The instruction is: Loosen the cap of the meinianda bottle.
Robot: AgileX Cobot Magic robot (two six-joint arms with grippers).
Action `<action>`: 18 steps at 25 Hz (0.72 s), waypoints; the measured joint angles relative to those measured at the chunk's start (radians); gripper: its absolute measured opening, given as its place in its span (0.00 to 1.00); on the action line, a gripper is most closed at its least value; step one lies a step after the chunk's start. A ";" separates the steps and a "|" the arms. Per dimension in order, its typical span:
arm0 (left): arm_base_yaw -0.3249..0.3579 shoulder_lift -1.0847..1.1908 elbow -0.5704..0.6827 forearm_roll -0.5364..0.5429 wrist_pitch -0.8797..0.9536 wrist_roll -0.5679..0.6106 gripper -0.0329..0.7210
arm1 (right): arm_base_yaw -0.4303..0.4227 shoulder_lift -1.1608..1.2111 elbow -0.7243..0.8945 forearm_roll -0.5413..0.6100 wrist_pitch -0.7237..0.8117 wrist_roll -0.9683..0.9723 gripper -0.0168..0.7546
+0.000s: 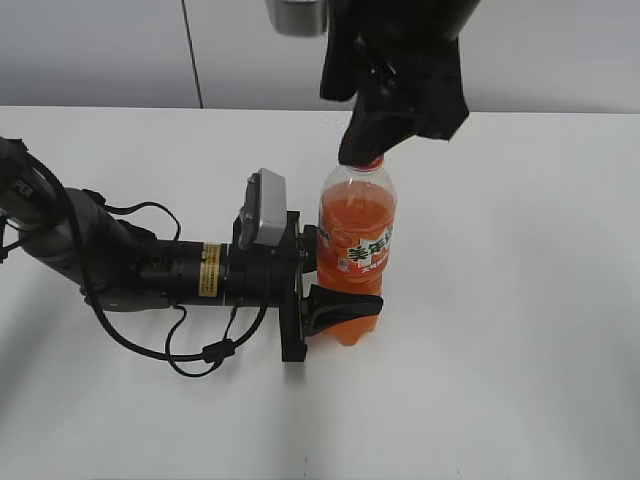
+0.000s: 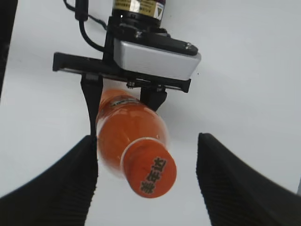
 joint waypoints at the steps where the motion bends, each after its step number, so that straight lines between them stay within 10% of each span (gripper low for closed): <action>1: 0.000 0.000 0.000 0.000 0.000 0.000 0.57 | 0.000 -0.013 -0.002 0.010 0.000 0.056 0.66; 10: 0.000 0.000 0.000 -0.008 0.000 0.000 0.57 | 0.000 -0.067 -0.008 0.029 0.000 1.044 0.66; 18: 0.000 0.000 0.000 -0.014 0.001 -0.003 0.57 | 0.000 -0.067 -0.008 -0.088 0.000 1.453 0.66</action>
